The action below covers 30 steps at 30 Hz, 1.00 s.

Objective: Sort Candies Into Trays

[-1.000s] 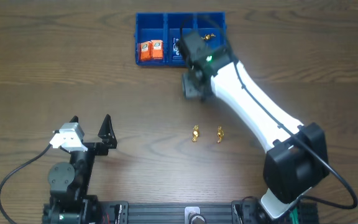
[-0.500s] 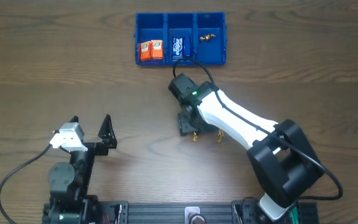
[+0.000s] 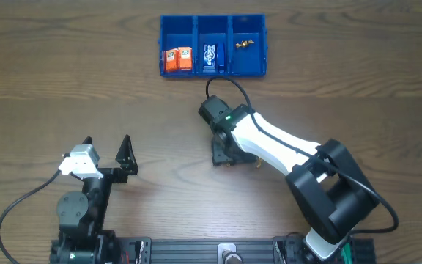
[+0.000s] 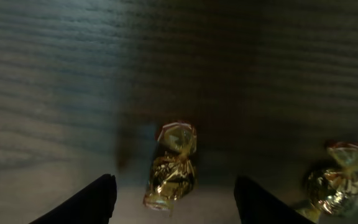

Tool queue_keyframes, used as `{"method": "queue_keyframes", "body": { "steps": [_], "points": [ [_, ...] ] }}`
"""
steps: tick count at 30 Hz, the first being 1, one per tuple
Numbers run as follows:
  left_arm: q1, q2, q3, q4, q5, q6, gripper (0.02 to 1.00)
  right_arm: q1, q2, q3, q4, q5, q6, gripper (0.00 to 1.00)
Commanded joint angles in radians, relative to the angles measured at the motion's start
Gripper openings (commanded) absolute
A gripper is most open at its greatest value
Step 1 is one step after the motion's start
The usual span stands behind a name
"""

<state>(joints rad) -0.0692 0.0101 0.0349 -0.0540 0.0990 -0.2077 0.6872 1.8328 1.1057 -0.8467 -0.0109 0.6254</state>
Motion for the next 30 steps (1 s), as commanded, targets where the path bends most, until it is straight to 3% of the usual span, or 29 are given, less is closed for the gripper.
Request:
{"method": "queue_keyframes", "body": {
  "steps": [1, 10, 17, 25, 30],
  "points": [
    [-0.003, -0.006, -0.03, -0.016, 0.002, 0.013, 0.996, 0.003, 0.025, -0.006, 0.009, 0.002, 0.028, 0.597],
    [-0.003, -0.006, -0.03, -0.016, 0.002, 0.013, 0.998, 0.003, 0.027, -0.006, 0.023, 0.01, 0.034, 0.481],
    [-0.003, -0.006, -0.03, -0.016, 0.002, 0.013, 0.998, 0.003, 0.05, -0.006, 0.036, 0.01, 0.034, 0.474],
    [-0.003, -0.006, -0.03, -0.016, 0.002, 0.013, 1.0, 0.003, 0.06, -0.006, 0.042, 0.01, 0.034, 0.253],
    [-0.003, -0.006, -0.03, -0.016, 0.002, 0.013, 0.998, 0.003, 0.06, -0.006, 0.042, 0.01, 0.034, 0.202]
  ]
}}
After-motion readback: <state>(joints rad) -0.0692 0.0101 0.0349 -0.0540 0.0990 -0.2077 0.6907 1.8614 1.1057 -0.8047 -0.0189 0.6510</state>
